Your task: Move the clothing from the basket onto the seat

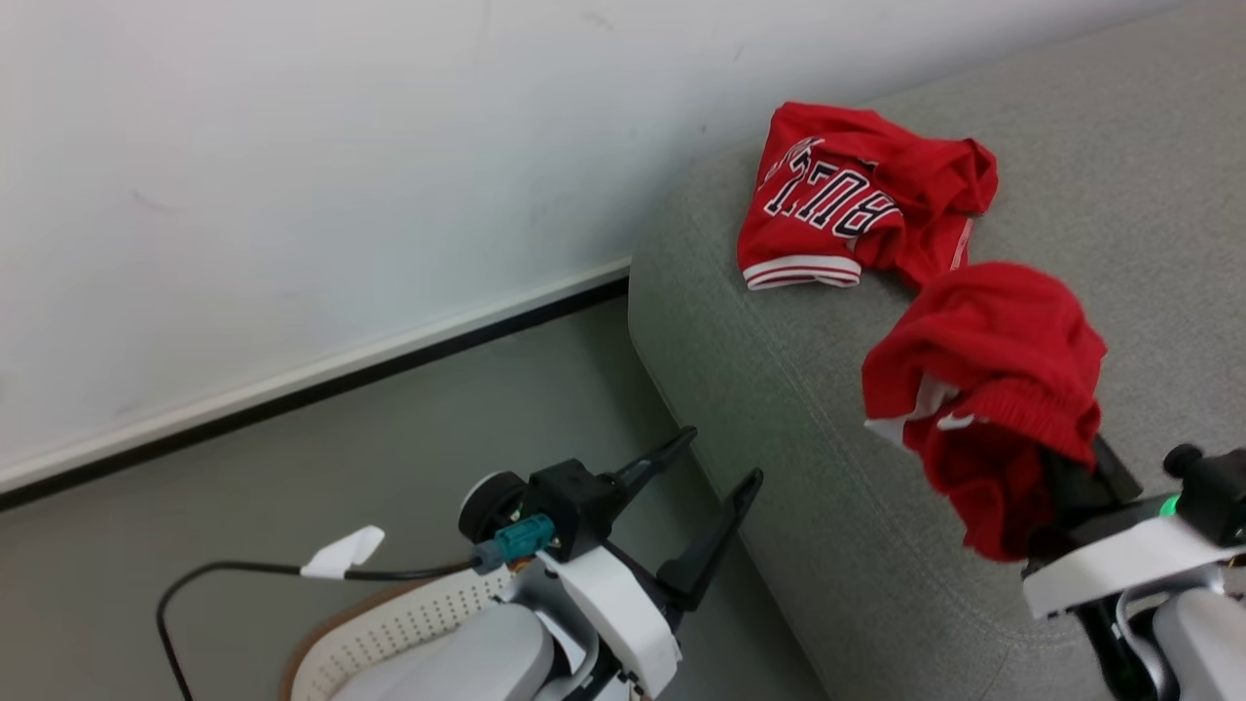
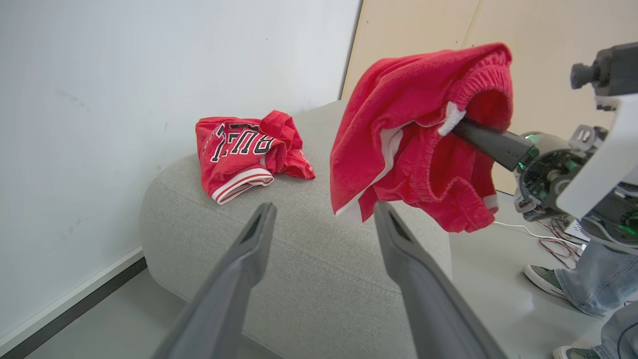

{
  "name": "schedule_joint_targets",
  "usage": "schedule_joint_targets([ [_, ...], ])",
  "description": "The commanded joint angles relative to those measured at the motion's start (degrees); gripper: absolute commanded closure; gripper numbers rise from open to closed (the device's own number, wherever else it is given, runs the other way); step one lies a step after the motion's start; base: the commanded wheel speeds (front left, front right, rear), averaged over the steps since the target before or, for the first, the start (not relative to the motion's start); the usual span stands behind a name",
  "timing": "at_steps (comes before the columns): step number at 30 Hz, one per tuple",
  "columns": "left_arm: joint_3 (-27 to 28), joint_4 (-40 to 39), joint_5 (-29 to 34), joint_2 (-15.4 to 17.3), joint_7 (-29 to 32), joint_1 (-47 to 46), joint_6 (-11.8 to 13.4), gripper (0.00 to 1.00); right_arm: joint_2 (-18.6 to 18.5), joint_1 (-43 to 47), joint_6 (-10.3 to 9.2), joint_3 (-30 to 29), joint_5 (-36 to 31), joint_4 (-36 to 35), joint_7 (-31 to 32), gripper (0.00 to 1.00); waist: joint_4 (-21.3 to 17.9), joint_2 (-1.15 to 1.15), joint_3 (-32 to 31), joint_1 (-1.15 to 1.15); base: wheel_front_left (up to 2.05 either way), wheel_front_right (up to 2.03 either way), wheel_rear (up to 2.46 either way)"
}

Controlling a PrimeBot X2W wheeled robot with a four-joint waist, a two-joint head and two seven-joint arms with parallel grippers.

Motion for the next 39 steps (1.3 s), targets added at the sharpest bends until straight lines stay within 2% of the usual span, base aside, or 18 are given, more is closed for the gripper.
schedule_joint_targets([
  [1, -0.1, -0.5, 1.1, 0.8, 0.6, -1.2, -0.1, 0.00, -0.1, -1.9, -0.15, -1.1, 0.4, -0.3, 0.0, 1.00, 0.1, -0.01, 2.3, 0.00, 0.00, 0.00, 0.00],
  [7, 0.0, -2.9, 2.2, 2.7, 3.1, -4.8, 0.0, 0.00, -0.9, -8.3, -0.15, -6.8, 2.6, 1.5, 0.0, 1.00, 2.6, -0.01, 10.7, 0.00, 0.00, 0.00, 0.00],
  [14, -0.1, -7.1, 4.5, 5.3, 6.6, -8.9, 0.2, 0.00, -5.9, -17.9, -0.15, -14.5, 4.3, 8.4, 0.0, 1.00, 6.5, -0.01, 22.3, 0.00, 0.00, 0.00, 0.00],
  [19, 0.5, -9.4, 5.2, 7.3, 8.4, -11.4, 0.5, 0.00, -9.7, -23.9, -0.15, -16.9, 6.2, 14.8, 0.0, 1.00, 8.7, -0.01, 28.3, 0.00, 0.00, 0.00, 0.00],
  [26, 1.0, -10.8, 5.7, 7.6, 8.4, -13.4, 0.8, 0.00, -14.0, -30.4, -0.15, -14.9, 8.2, 25.0, 5.0, 1.00, 10.9, -0.01, 32.6, 0.00, 0.00, 0.00, 0.00],
  [31, 0.9, -10.0, 5.7, 7.2, 7.6, -13.9, 0.9, 0.00, -16.1, -33.9, -0.15, -9.9, 8.7, 31.3, 12.9, 1.00, 12.3, -0.01, 33.7, 0.00, 0.00, 0.00, 0.00],
  [36, 0.7, -8.5, 4.9, 6.5, 6.2, -13.7, 0.8, 0.00, -17.4, -35.5, -0.15, -4.8, 11.0, 34.5, 19.8, 1.00, 13.1, -0.01, 32.3, 0.00, 0.00, 0.00, 0.00],
  [37, 0.7, -8.2, 4.7, 6.5, 5.8, -13.6, 0.8, 0.00, -17.4, -35.5, -0.15, -4.2, 11.3, 34.7, 20.1, 0.75, 13.2, -0.01, 31.9, 0.00, 0.00, 0.00, 0.00],
  [38, 0.7, -7.8, 4.6, 6.5, 5.6, -13.4, 0.8, 0.00, -17.6, -35.5, -0.15, -3.7, 11.7, 35.0, 20.3, 0.75, 13.1, -0.01, 31.4, 0.00, 0.00, 0.00, 0.00],
  [39, 0.7, -7.5, 4.4, 6.4, 5.3, -13.2, 0.8, 0.00, -17.9, -35.3, -0.15, -3.1, 12.1, 35.0, 20.5, 0.11, 13.1, -0.01, 30.8, 0.00, 0.00, 0.00, 0.00],
])
